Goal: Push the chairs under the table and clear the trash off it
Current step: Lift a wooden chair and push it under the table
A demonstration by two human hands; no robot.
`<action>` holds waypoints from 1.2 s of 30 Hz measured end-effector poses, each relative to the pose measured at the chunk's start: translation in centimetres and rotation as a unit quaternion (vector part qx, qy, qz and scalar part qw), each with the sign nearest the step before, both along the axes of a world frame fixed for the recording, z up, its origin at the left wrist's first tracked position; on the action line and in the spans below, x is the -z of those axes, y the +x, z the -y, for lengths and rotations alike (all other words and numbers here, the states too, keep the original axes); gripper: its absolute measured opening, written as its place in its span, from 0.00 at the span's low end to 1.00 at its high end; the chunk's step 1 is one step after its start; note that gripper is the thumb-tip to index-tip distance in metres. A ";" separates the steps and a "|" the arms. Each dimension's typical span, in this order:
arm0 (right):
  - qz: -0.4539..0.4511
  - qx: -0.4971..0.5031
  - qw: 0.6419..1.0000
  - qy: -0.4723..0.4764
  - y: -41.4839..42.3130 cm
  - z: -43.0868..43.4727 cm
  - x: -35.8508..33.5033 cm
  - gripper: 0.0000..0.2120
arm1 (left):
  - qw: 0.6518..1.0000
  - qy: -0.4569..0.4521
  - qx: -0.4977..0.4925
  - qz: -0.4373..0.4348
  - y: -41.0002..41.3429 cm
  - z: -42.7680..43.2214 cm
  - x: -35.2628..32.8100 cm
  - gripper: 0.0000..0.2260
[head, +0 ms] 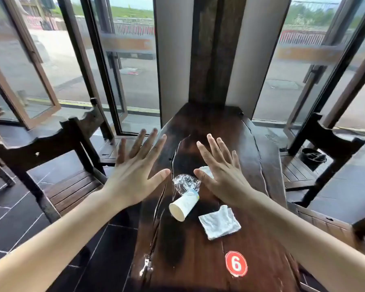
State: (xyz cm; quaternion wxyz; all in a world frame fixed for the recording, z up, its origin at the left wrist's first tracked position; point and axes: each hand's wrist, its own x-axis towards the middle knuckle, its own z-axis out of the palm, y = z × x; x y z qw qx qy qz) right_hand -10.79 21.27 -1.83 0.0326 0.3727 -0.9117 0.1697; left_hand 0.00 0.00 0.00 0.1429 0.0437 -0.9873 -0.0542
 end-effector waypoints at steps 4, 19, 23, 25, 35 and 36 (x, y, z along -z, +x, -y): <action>-0.025 -0.055 0.998 -0.018 2.9 8.7 -0.4 0.34 | 0.998 -0.026 -0.052 -0.021 5.2 7.4 0.0 0.35; 0.021 -0.219 0.975 0.001 14.0 43.4 2.1 0.36 | 0.963 0.029 -0.266 0.010 23.2 37.6 2.3 0.33; 0.018 -0.242 0.970 0.003 13.8 50.2 2.5 0.35 | 0.959 0.032 -0.280 -0.008 23.6 43.0 3.0 0.32; 0.017 -0.253 0.967 0.017 13.3 53.6 3.0 0.36 | 0.956 0.053 -0.288 0.010 23.2 45.7 3.8 0.32; -0.007 -0.277 0.960 0.031 6.2 77.0 3.7 0.35 | 0.945 0.056 -0.320 0.036 18.8 66.3 4.1 0.32; -0.009 -0.282 0.959 0.034 5.9 79.2 3.8 0.34 | 0.944 0.057 -0.322 0.037 18.3 68.3 4.1 0.32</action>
